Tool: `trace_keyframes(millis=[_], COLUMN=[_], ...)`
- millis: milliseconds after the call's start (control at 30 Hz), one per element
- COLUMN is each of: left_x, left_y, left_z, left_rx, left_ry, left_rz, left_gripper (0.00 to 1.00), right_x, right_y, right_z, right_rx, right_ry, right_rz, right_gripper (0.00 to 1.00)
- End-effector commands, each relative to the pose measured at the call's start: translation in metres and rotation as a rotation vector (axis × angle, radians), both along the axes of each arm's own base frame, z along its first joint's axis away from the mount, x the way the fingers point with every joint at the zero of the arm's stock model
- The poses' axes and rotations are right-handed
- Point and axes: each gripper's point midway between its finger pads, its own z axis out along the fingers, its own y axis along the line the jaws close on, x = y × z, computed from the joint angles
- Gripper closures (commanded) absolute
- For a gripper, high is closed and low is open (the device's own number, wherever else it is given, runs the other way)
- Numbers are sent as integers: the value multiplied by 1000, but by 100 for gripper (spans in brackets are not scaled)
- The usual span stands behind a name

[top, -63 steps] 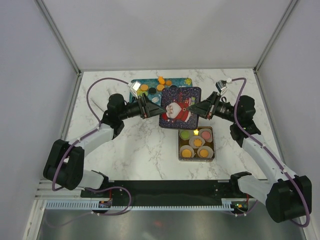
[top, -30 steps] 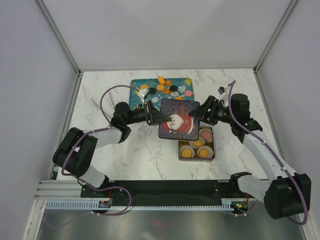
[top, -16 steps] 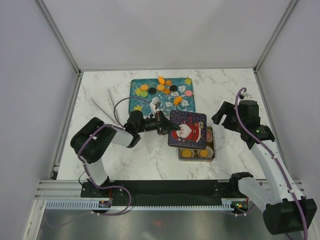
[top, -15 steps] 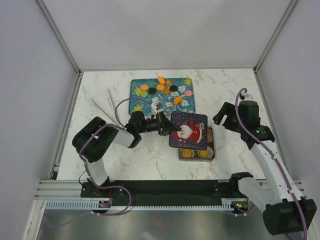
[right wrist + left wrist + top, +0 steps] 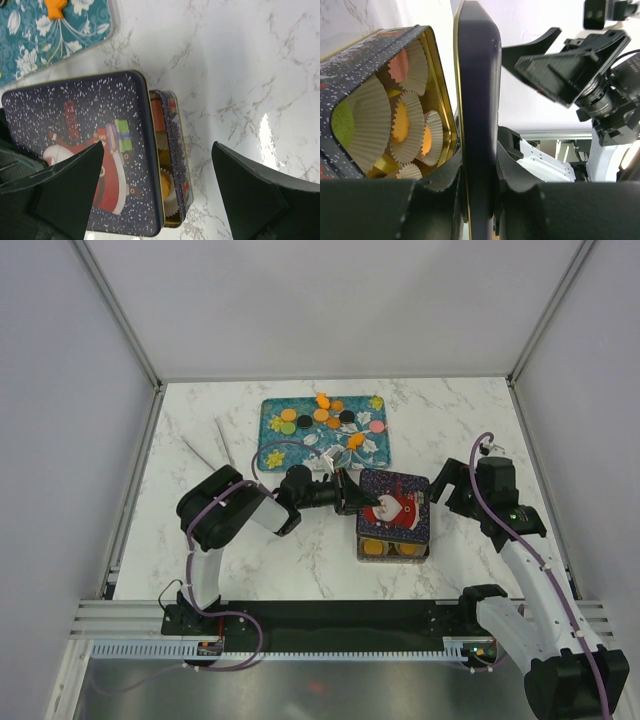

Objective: Pack the cookies

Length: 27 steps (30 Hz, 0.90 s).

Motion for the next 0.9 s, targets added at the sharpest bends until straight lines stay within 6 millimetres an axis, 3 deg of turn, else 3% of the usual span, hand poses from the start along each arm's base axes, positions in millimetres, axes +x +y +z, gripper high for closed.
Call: trace_keyframes(millis=[0,533,867], left_x=[10,2,-3], left_y=[-10,-15,-8], left_z=[17,-9,-18], left_rx=[-58,3,31], left_ry=[-52,-6,-2], left_rz=[30,64,77], left_gripper=[98,98,98], right_x=[-1,0,-5], right_y=[14,47,52], right_z=[-2,-29,-47], right_rx=[76,262,302], right_ry=[-32,-48,-16], right_rz=[39,119,116], right_gripper=[2,2,2])
